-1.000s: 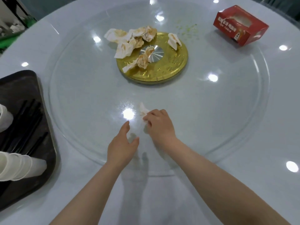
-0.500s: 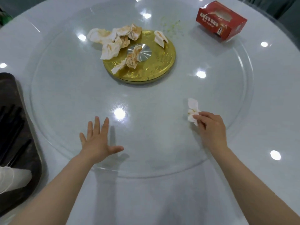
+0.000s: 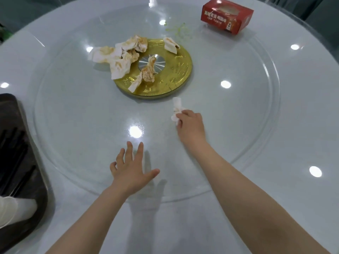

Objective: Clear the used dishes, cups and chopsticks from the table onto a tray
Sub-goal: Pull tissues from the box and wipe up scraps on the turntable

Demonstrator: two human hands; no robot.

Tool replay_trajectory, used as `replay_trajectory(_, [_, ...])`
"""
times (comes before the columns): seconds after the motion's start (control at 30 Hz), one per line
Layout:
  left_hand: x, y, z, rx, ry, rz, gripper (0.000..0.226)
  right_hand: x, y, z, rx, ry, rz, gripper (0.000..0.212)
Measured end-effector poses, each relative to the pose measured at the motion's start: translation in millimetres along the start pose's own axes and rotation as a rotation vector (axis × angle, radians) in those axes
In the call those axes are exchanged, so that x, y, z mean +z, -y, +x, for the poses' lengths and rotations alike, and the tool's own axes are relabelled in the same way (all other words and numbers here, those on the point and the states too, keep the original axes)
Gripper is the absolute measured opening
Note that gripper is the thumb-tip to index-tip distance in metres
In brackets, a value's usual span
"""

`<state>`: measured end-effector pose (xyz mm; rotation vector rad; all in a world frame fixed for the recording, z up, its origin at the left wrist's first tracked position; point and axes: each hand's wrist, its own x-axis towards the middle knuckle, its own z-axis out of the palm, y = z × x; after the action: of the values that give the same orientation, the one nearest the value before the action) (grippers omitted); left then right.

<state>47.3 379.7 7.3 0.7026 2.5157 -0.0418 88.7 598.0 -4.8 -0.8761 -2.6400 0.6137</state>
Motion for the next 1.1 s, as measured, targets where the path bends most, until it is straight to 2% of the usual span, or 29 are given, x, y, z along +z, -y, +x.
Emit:
replay_trajectory(0.13, [-5, -7, -4, 0.068, 0.014, -0.013, 0.091, 1, -2, -17, -0.044, 0.017, -0.002, 0.033])
replay_trajectory(0.23, [-8, -12, -6, 0.127, 0.006, -0.046, 0.086, -25, -26, -38, -0.167, 0.068, 0.066, 0.029])
replay_trajectory(0.3, [-10, -16, -7, 0.166, -0.003, -0.071, 0.081, -44, -53, -47, -0.199, 0.045, 0.056, 0.033])
replay_trajectory(0.5, [-12, -42, -12, 0.305, 0.051, -0.279, 0.068, -76, -115, -62, 0.155, -0.11, -0.061, 0.028])
replay_trajectory(0.6, [-15, -54, -13, 0.366, 0.105, -0.419, 0.057, -79, -113, -60, 0.292, -0.151, -0.075, 0.03])
replay_trajectory(0.7, [-18, -60, -14, 0.366, 0.164, -0.636, 0.047, -77, -93, -69, 0.338, -0.116, -0.065, 0.027])
replay_trajectory(0.8, [-18, -62, -11, 0.331, 0.084, -0.71, 0.04, -65, -62, -93, 0.265, -0.09, -0.021, 0.025])
replay_trajectory(0.97, [-25, -47, 2, 0.3, -0.117, -0.707, 0.035, -45, -23, -111, 0.111, -0.046, 0.048, 0.031])
replay_trajectory(1.1, [-35, -27, 19, 0.252, -0.243, -0.704, 0.037, -35, -20, -88, 0.164, 0.032, 0.077, 0.028])
